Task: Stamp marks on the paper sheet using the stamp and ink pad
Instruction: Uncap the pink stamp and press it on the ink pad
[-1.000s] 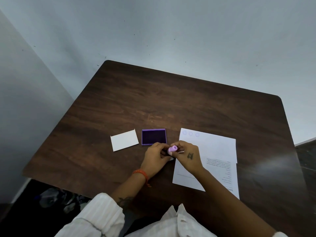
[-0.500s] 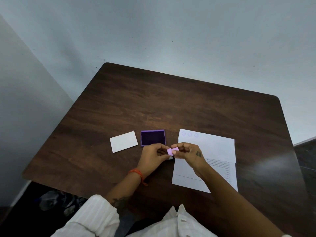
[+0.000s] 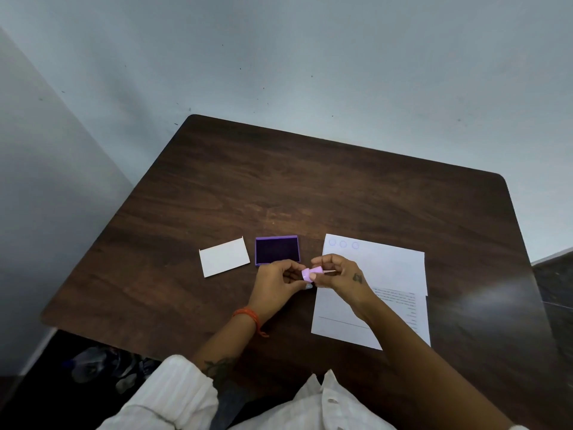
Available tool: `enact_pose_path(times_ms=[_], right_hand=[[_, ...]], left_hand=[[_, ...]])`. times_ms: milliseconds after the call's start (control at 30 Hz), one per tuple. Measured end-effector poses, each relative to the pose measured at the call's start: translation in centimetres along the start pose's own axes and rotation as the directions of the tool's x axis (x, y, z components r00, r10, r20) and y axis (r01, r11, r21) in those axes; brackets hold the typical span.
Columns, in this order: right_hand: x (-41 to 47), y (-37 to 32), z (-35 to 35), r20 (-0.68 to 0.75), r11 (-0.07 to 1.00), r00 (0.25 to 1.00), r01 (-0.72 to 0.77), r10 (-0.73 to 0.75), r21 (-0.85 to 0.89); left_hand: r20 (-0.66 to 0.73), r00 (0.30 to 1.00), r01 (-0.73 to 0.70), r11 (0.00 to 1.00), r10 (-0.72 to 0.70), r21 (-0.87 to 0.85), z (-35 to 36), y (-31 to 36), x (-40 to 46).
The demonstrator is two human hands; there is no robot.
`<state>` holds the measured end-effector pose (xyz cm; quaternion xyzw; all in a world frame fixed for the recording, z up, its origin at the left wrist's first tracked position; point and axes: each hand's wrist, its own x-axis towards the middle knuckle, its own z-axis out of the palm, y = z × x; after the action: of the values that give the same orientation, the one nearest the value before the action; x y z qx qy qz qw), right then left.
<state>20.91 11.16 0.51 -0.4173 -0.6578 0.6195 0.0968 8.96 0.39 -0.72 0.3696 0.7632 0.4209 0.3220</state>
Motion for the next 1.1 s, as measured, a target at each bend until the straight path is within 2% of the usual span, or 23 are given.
enact_pose_path(times_ms=[100, 333, 467, 533, 700, 833, 1100], right_hand=[[0.02, 0.11, 0.14, -0.026, 0.998, 0.997, -0.066, 0.066, 0.003], [-0.16, -0.11, 0.15, 0.011, 1.0, 1.0, 0.005, -0.005, 0.002], [0.03, -0.08, 0.21, -0.017, 0.997, 0.996, -0.083, 0.083, 0.004], [0.04, 0.03, 0.19, -0.027, 0.997, 0.997, -0.068, 0.067, -0.034], [-0.2, -0.21, -0.04, 0.017, 1.0, 1.0, -0.025, 0.025, 0.011], [-0.1, -0.22, 0.29, 0.008, 0.997, 0.998, -0.07, 0.07, 0.039], [-0.02, -0.03, -0.05, 0.008, 1.0, 1.0, -0.024, 0.024, -0.018]], left_hand=[[0.0, 1.0, 0.0, 1.0, 0.0, 0.009, 0.01, 0.01, -0.11], [0.004, 1.0, -0.001, 1.0, 0.001, 0.017, -0.04, -0.14, -0.2], [0.003, 1.0, 0.016, 1.0, -0.016, 0.002, 0.0, -0.07, -0.17], [0.006, 1.0, 0.009, 1.0, -0.009, 0.008, 0.05, -0.05, -0.16], [0.01, 1.0, 0.02, 1.0, -0.02, 0.013, 0.03, -0.11, -0.1], [0.013, 1.0, 0.015, 1.0, -0.016, 0.019, 0.15, -0.06, -0.09], [0.042, 0.999, 0.004, 1.0, -0.005, 0.016, -0.11, -0.34, -0.04]])
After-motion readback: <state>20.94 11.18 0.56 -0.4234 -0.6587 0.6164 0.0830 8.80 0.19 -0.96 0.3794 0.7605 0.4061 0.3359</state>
